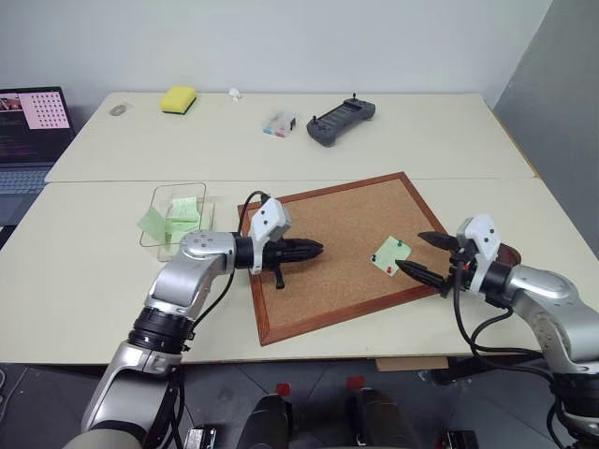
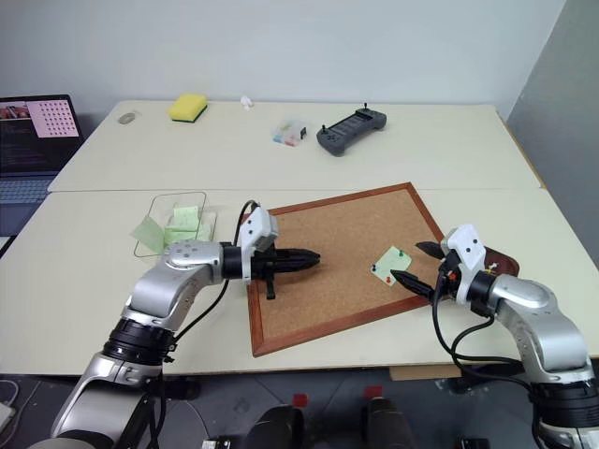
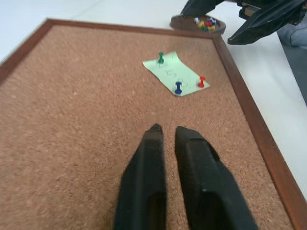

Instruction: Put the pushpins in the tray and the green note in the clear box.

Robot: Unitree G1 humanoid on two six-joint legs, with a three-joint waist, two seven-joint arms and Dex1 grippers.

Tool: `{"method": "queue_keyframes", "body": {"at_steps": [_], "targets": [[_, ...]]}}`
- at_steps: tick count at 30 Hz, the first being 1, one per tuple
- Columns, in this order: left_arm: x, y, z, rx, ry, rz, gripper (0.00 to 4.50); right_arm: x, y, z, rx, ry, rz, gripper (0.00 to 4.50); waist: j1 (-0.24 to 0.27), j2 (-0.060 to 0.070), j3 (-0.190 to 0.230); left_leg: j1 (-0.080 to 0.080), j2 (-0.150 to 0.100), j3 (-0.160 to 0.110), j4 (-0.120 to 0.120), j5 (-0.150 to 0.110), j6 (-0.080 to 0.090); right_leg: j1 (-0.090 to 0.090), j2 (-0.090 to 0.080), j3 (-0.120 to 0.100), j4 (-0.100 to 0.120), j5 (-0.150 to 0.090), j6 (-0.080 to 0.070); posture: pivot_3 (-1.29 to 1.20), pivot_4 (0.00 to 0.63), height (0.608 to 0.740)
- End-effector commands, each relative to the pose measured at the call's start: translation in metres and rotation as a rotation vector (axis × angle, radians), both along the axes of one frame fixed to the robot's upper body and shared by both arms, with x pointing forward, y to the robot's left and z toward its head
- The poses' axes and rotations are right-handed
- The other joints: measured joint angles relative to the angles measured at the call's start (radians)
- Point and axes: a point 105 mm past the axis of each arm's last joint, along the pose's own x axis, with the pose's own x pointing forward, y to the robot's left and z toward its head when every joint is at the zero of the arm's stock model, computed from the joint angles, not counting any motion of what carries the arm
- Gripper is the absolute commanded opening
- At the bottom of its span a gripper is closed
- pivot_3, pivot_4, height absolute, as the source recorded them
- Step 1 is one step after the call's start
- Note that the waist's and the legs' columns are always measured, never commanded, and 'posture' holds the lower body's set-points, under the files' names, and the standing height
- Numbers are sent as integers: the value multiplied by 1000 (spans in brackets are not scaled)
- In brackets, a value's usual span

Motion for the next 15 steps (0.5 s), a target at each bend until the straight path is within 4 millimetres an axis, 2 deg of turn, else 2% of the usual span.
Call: {"method": "queue_keyframes", "body": {"at_steps": [1,5,11,15], "targets": [[-1,-9,-2,28,-22,-23,71,10,4,9,-3,-65,-5,4500,0,0,0,0,0,0,0,0,0,0,0,0,0,0,0,0,150,740],[2,-13,-16,66,13,-11,71,17,7,4,-4,-61,-6,4500,0,0,0,1,0,0,0,0,0,0,0,0,1,0,0,0,150,740],[-3,-8,-50,176,93,-27,71,31,13,-1,11,-61,-9,4500,0,0,0,0,0,0,0,0,0,0,0,0,1,0,0,0,150,740],[-3,-7,-53,182,105,-21,71,40,15,-3,25,-59,-10,4500,-1,1,-1,2,0,0,0,0,0,1,0,0,1,0,0,0,150,740]]}}
